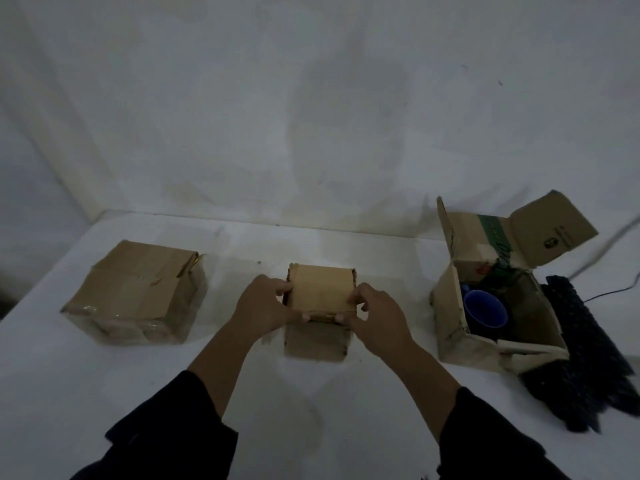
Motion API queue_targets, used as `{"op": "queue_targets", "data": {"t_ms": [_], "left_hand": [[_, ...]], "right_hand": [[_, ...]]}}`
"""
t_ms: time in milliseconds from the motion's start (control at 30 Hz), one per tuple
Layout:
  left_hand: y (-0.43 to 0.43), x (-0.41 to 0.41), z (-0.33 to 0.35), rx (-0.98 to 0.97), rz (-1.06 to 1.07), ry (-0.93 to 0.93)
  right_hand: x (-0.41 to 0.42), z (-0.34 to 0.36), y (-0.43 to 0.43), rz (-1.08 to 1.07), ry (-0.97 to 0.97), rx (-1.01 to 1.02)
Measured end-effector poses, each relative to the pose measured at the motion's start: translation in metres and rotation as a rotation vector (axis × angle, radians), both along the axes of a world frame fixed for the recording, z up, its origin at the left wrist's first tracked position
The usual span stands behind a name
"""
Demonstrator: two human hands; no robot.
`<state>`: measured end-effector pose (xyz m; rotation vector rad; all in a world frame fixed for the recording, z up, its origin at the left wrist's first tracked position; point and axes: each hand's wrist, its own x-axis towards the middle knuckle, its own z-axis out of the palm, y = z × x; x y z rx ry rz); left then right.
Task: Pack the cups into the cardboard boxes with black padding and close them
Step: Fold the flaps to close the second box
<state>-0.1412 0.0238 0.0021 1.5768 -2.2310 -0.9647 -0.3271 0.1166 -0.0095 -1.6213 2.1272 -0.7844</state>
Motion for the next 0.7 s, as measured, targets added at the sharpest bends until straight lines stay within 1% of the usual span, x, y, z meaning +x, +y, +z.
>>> {"op": "queue_targets", "data": {"t_ms": [133,233,300,400,467,600,700], "left_hand": [[-0.002,0.004,-0.004,0.013,-0.042,0.07],[0.0,0.007,-0.01,-0.086,-0.053,0.084],[0.002,0.009,-0.012,-0.151,-0.082,0.107],[0.009,0.012,-0.014,-0.325,-0.187,0.015],[0.013,0.015,-0.017,-0.421,-0.247,-0.032],[0.016,0.02,-0.025,-0.59,-0.315,-0.035],[0.019,0.022,-0.032,-0.657,-0.45,-0.093]], "right_hand": [[-0.006,0.001,-0.003,0.088,0.086,0.013],[-0.01,-0.003,-0.004,0.145,0.195,0.043],[-0.007,-0.007,-0.002,0.163,0.281,0.028],[-0.002,-0.019,0.003,0.095,0.305,-0.129],[0.0,-0.022,0.007,0.056,0.309,-0.195],[0.003,-0.022,0.009,0.126,0.326,-0.261],[0.006,-0.021,0.012,0.186,0.379,-0.313]]}}
